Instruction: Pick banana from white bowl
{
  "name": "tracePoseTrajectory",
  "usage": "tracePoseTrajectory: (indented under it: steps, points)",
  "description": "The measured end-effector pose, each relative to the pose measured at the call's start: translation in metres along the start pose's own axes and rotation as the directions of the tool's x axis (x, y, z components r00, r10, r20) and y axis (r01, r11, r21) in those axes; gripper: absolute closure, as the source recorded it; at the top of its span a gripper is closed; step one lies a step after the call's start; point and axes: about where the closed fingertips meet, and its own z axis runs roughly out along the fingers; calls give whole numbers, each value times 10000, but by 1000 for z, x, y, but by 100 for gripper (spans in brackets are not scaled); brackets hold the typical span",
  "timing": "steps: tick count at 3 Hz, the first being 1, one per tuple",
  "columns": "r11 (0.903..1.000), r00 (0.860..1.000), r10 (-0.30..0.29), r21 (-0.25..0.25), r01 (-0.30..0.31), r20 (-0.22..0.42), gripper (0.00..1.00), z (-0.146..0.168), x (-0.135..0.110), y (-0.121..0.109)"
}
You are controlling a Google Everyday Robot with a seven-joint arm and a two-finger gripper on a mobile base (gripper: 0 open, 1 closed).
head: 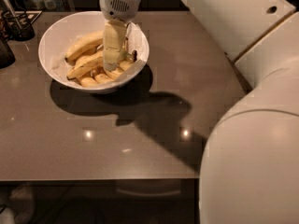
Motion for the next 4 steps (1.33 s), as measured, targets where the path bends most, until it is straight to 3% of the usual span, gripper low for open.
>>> tracePoseTrajectory:
  steps: [3,4]
  points:
    - [9927,9931,1152,-337,-1159,-226,25,23,-7,-16]
    - [9913,9922,1207,-500,-1221,-304,25,35,-8,-23]
